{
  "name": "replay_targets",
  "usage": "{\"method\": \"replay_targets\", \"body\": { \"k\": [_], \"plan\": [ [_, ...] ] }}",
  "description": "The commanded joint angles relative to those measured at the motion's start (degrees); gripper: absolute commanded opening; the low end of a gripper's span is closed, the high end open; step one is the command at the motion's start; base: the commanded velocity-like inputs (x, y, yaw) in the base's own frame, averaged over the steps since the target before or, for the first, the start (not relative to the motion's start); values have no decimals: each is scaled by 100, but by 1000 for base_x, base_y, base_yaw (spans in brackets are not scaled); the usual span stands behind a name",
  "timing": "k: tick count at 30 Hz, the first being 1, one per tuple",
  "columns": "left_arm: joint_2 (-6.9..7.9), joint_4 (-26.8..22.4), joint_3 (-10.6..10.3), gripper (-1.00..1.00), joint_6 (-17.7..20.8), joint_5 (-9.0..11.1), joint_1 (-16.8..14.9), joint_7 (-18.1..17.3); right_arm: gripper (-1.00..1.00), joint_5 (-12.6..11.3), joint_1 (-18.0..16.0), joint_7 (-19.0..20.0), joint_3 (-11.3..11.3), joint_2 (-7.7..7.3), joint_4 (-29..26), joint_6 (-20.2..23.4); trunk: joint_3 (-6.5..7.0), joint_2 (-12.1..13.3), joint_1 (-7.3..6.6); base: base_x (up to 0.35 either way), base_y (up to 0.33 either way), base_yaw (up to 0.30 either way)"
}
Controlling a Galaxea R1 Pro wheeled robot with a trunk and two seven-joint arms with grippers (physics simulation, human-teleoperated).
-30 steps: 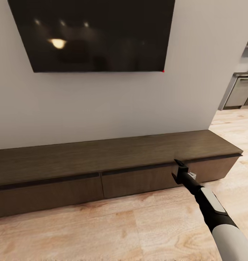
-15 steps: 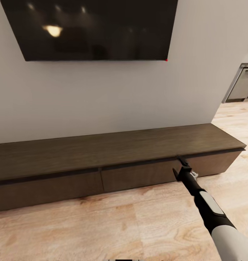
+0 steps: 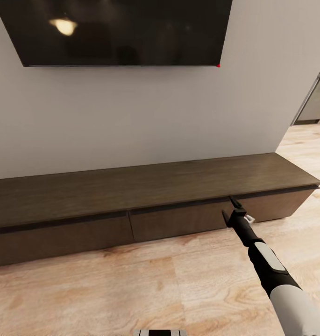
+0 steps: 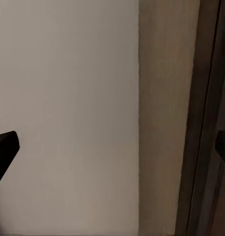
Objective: Place each of the two pumpkins and all three candles from the living room inside a cabinet in the living room (use any cabinet), then make sure every cabinet is closed, and position the cauldron so it is next to a table in the living room.
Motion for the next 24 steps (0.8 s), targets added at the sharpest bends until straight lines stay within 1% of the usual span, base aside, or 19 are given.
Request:
{"method": "replay_targets", "body": {
  "k": [1, 2, 22, 24],
  "plan": [
    [31, -4, 10, 100, 82, 39, -2, 1, 100, -50, -3, 3, -12, 1, -29, 53, -4, -2, -1, 0, 0, 0],
    [49, -4, 10, 100, 96, 39, -2, 1, 100, -50, -3, 3, -12, 1, -62, 53, -4, -2, -1, 0, 0, 0],
    [49, -4, 10, 100, 96, 39, -2, 1, 100, -50, -3, 3, -12, 1, -80, 53, -4, -2, -1, 0, 0, 0],
    [67, 61, -45, 100, 30, -9, -17, 1, 100, -108, -4, -61, -26, 10, -28, 93, -48, -4, 5, 0, 0, 0]
  ]
}}
